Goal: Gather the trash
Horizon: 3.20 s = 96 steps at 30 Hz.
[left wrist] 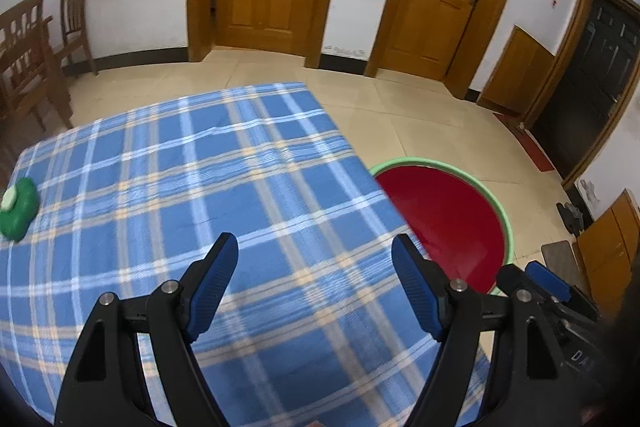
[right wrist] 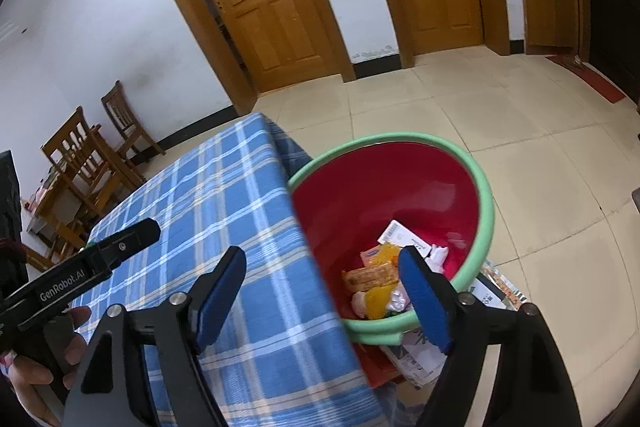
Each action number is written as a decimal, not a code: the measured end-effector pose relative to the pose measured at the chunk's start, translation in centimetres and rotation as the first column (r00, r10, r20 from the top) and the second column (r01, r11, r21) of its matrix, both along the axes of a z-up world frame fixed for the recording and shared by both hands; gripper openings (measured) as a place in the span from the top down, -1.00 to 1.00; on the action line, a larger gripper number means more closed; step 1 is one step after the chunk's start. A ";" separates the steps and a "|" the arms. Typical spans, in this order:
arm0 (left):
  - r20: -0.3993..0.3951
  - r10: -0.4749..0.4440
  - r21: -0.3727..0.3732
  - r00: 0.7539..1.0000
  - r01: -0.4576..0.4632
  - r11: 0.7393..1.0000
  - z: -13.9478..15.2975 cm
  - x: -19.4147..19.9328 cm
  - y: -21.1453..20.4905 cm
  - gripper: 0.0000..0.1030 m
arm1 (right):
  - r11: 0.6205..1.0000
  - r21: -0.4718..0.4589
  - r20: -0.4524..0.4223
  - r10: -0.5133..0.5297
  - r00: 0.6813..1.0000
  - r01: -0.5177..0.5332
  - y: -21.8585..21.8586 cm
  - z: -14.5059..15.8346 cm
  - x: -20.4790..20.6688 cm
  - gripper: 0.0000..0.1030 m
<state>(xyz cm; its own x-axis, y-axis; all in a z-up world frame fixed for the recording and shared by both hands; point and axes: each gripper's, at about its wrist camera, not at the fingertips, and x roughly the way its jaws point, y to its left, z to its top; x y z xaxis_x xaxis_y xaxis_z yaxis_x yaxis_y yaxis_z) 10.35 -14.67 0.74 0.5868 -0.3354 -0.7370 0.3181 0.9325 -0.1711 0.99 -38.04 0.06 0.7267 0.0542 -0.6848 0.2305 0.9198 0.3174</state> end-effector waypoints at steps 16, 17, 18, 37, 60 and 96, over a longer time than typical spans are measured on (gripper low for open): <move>0.037 0.168 0.046 0.985 -0.169 0.984 0.5 -3.7 6.7 -0.67 | 0.993 -0.055 0.027 0.106 0.994 -0.105 5.6 1.2 -0.9 -0.82; 0.040 0.177 0.047 0.983 -0.179 0.983 0.6 -4.0 7.1 -0.67 | 0.992 -0.058 0.030 0.111 0.993 -0.110 5.9 1.3 -1.0 -0.82; 0.040 0.185 0.048 0.982 -0.187 0.981 0.7 -4.3 7.5 -0.67 | 0.991 -0.061 0.037 0.117 0.992 -0.115 6.3 1.4 -1.1 -0.82; 0.071 0.293 0.069 0.953 -0.298 0.952 1.8 -7.8 11.7 -0.67 | 0.980 -0.096 0.071 0.180 0.981 -0.173 10.3 2.7 -2.7 -0.83; 0.080 0.351 0.051 0.933 -0.355 0.933 2.2 -8.3 13.5 -0.67 | 0.977 -0.100 0.069 0.196 0.978 -0.188 11.5 2.9 -3.2 -0.83; 0.070 0.349 0.050 0.935 -0.352 0.935 2.0 -8.1 13.3 -0.67 | 0.977 -0.098 0.065 0.196 0.978 -0.189 11.5 3.0 -3.2 -0.83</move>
<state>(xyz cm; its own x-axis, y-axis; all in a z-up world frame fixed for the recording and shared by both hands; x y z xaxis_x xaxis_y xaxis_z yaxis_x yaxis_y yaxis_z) 2.22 -1.39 2.74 0.7022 -0.0560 -0.7097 -0.0229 0.9946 -0.1011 -2.17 -26.57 3.09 0.7576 0.1386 -0.6378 0.0249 0.9704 0.2404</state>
